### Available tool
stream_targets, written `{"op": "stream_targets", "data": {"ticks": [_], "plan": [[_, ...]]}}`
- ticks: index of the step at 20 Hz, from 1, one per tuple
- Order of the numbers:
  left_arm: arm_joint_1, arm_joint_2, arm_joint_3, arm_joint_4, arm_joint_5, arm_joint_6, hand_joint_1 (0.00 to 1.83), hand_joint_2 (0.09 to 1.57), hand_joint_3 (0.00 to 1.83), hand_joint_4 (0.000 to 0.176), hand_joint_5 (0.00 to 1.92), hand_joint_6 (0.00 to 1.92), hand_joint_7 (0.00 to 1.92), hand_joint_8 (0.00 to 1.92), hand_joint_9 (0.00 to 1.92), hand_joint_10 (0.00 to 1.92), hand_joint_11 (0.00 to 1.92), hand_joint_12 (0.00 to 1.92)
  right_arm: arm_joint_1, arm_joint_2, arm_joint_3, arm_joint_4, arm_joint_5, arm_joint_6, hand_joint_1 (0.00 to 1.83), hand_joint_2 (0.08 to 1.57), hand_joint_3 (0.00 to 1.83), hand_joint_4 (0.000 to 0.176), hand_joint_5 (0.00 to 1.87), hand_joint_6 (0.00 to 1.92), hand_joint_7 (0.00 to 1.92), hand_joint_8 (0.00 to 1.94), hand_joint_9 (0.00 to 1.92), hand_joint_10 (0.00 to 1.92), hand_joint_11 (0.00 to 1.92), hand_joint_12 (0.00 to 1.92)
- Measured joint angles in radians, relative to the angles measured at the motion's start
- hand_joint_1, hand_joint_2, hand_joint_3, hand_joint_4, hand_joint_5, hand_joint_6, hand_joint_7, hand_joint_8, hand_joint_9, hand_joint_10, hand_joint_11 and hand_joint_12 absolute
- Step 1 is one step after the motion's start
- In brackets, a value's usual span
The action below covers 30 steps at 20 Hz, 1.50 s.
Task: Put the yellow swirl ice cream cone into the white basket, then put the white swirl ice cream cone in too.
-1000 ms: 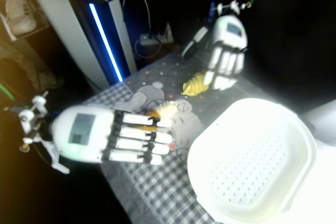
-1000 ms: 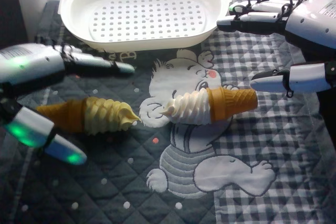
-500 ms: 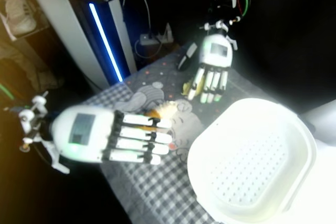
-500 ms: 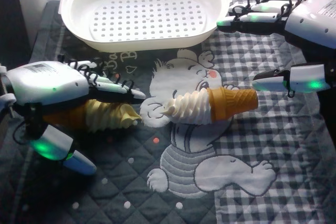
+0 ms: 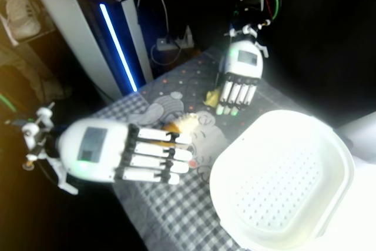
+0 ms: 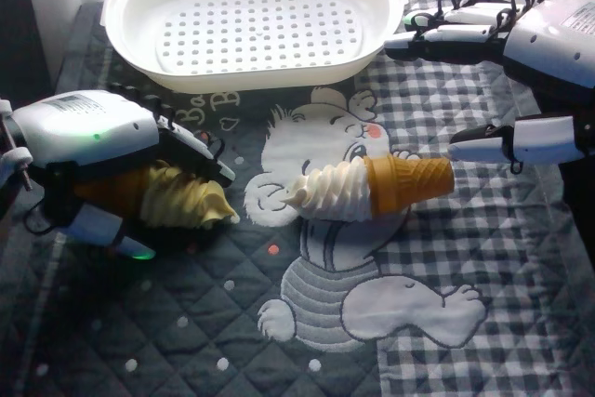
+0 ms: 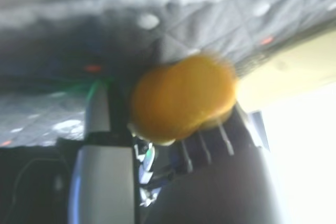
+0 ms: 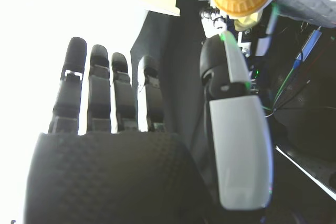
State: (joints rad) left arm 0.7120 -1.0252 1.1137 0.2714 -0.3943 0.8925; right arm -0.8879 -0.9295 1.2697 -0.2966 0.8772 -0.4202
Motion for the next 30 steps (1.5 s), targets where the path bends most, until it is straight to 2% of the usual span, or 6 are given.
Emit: {"op": "stream_targets", "data": {"ticks": [13,23,24,25,26,30], "plan": [[-0.259,0.041,0.043,-0.001,-0.121,0.024,1.40,1.04,0.00,0.000,1.28,0.23,1.07,0.82,1.09,1.02,0.98,0.97,0.000,-0.010,0.014,-0.003,-0.006,0.000,0.84,1.15,0.00,0.072,0.29,0.00,0.21,0.00,0.25,0.01,0.00,0.94],[-0.399,-0.369,0.602,-0.212,0.209,0.028,1.29,1.10,0.00,0.000,1.11,0.56,0.95,1.20,0.86,0.91,0.58,1.29,0.000,-0.056,0.046,-0.024,-0.005,0.011,0.77,1.17,0.00,0.072,0.29,0.00,0.23,0.01,0.26,0.00,0.00,0.91],[-0.399,-0.405,0.652,-0.233,0.253,0.028,1.19,1.09,0.02,0.000,1.02,0.86,0.80,0.53,0.81,0.56,0.59,1.10,0.000,-0.066,0.052,-0.030,-0.003,0.013,0.77,1.18,0.00,0.071,0.28,0.00,0.22,0.00,0.25,0.00,0.00,0.88],[-0.398,-0.450,0.706,-0.256,0.299,0.028,1.13,0.99,0.00,0.000,0.76,0.09,0.68,0.05,0.73,0.13,0.51,0.93,0.000,-0.078,0.056,-0.032,-0.002,0.016,0.81,1.19,0.00,0.066,0.28,0.00,0.24,0.00,0.28,0.01,0.01,0.86],[-0.398,-0.468,0.726,-0.257,0.322,0.028,1.13,0.99,0.00,0.000,0.76,0.09,0.68,0.05,0.73,0.13,0.51,0.93,0.000,-0.087,0.058,-0.038,-0.002,0.017,0.81,1.19,0.00,0.066,0.28,0.00,0.24,0.00,0.28,0.01,0.01,0.86],[-0.392,-0.486,0.730,-0.262,0.354,0.056,0.99,0.91,0.00,0.129,0.34,0.00,0.44,0.00,0.52,0.00,0.24,0.87,0.000,-0.097,0.064,-0.051,0.001,0.031,0.76,1.19,0.00,0.081,0.28,0.00,0.25,0.01,0.29,0.01,0.00,0.85]]}}
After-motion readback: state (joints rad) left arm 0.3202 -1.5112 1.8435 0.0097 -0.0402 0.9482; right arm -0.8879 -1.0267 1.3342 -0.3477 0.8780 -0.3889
